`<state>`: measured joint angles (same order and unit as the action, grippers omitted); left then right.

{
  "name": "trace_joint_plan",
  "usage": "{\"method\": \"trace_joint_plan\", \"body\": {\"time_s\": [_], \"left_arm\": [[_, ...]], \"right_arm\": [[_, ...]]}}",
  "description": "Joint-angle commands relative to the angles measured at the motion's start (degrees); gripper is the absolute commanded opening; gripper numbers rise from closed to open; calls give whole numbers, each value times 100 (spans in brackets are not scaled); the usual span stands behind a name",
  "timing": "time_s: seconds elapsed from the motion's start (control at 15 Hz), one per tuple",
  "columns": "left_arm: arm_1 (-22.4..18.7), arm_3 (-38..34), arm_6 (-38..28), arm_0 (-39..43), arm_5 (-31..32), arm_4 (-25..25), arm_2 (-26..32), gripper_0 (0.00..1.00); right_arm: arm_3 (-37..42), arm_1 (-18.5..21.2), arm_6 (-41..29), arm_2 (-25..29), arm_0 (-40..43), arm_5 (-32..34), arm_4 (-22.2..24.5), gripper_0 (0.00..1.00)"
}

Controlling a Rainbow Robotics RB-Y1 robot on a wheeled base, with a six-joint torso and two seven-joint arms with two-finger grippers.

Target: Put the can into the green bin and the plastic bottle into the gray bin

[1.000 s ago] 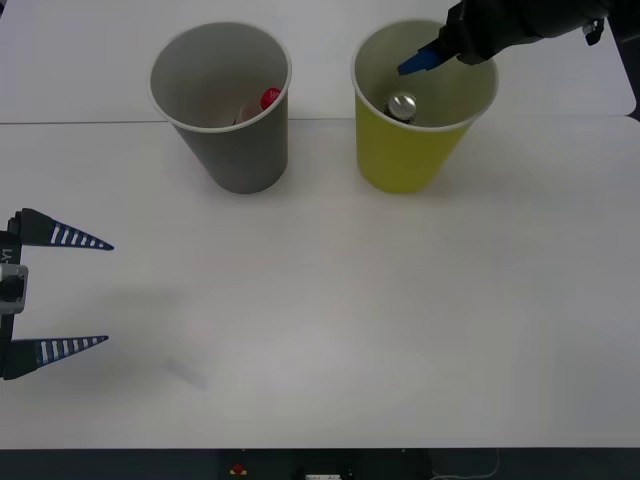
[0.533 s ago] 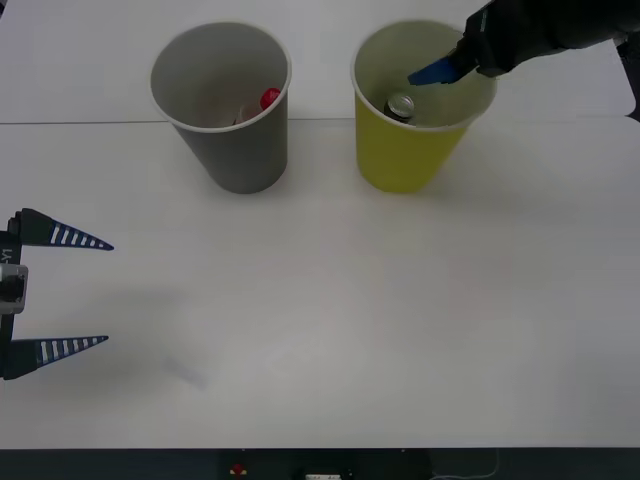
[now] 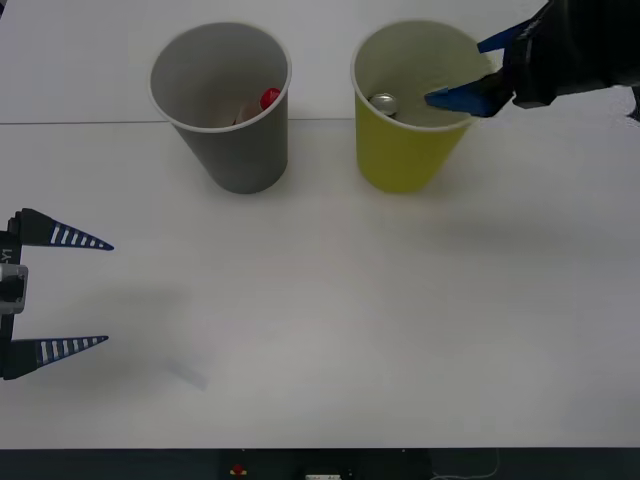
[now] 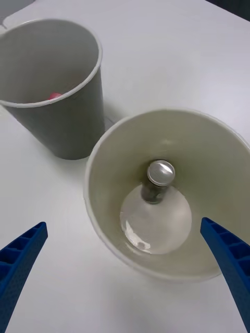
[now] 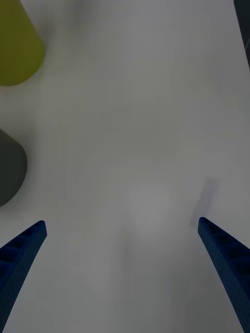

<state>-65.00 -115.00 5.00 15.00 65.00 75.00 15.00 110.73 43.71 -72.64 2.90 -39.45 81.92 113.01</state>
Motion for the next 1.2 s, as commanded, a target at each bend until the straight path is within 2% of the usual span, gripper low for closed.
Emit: {"method": "trace_joint_plan", "body": {"time_s": [0.07,0.4,0.73,1.0,1.2], "left_arm": [[0,0,0,0,0,0,0,100],[0,0,0,0,0,0,0,100],[0,0,0,0,0,0,0,100],[0,0,0,0,0,0,0,100],[0,0,0,0,0,0,0,100]], "right_arm": [[581,94,329,421,658,-18,-385,100],[1442,419,900,1001,2012,-528,-1282,100],[2242,727,1226,1415,3251,-967,-1607,100],[2330,806,2210,1749,4007,-1002,-2108,100],[2330,815,2720,1872,4437,-1002,-2196,100]]}}
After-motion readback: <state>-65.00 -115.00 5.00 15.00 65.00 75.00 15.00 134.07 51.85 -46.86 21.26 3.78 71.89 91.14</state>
